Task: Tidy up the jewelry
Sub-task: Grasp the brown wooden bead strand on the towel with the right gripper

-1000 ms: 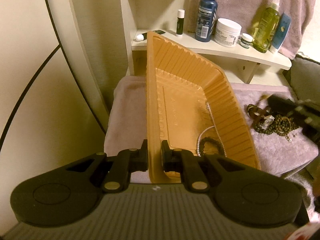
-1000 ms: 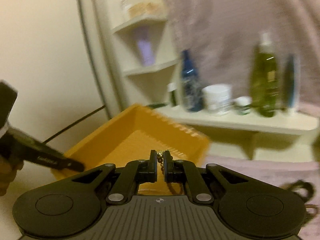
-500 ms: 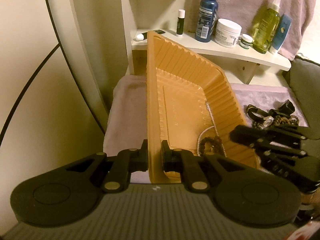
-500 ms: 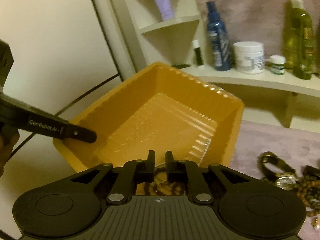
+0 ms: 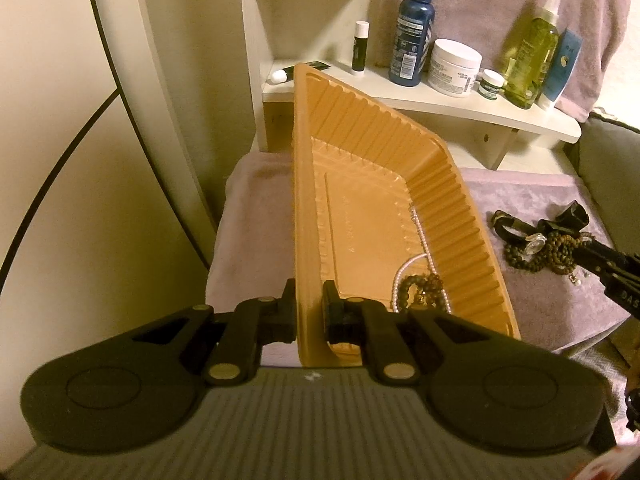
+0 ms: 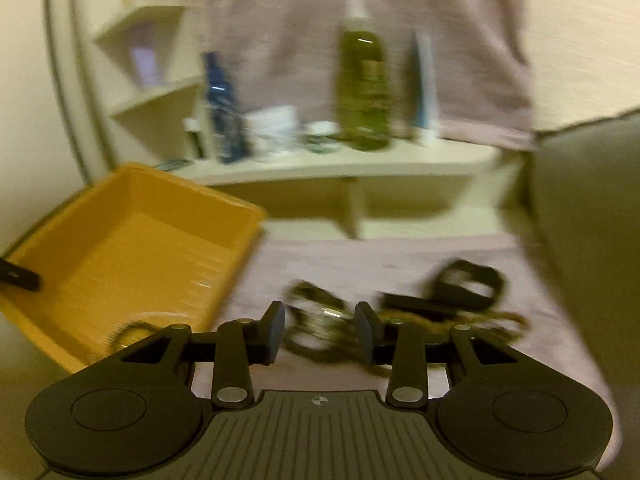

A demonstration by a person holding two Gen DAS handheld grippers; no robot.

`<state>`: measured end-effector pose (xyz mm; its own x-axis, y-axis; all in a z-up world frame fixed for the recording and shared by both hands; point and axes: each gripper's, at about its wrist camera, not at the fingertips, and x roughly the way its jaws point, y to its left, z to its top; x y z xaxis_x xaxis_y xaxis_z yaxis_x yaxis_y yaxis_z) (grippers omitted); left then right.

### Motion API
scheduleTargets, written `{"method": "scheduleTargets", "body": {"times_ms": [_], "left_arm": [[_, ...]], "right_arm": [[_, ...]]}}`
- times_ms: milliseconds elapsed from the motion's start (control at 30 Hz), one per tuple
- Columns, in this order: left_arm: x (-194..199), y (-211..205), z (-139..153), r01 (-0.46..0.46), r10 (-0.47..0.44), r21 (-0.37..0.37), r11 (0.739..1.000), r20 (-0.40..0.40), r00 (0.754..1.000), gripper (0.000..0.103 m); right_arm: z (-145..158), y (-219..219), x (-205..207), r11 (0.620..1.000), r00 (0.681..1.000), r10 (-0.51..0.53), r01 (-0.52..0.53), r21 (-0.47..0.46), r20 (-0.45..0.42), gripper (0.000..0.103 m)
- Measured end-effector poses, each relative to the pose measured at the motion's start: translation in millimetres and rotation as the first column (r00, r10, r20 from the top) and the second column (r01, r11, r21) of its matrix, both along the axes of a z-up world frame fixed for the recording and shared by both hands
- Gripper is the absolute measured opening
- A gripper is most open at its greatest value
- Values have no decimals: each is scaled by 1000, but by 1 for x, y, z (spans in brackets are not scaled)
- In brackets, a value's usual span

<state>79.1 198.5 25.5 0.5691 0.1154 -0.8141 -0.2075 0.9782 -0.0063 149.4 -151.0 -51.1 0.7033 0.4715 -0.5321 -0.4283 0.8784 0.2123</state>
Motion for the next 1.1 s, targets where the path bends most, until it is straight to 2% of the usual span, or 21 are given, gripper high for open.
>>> {"method": "scheduleTargets", "body": {"times_ms": [267,800,900,1100], "left_arm": [[-1,-2,1,3,-3,8,1000,-1,1000,10],[0,-4,2,5,-5,14,1000,-7,1000,10],[0,-4,2,4,-4,15,1000,-8,1000,10],[0,-4,1,6,-6,14,1000,-8,1000,10]], "right_arm": [[-20,-24,3,998,997,-55,53,-41,-48,40],[-39,14,23,986,999,48,-49,-159,-8,39],[-41,18,28,987,999,53,-54,-151,-11,39],[-47,22,37,984,999,50,-51,-170,-10,28]]}}
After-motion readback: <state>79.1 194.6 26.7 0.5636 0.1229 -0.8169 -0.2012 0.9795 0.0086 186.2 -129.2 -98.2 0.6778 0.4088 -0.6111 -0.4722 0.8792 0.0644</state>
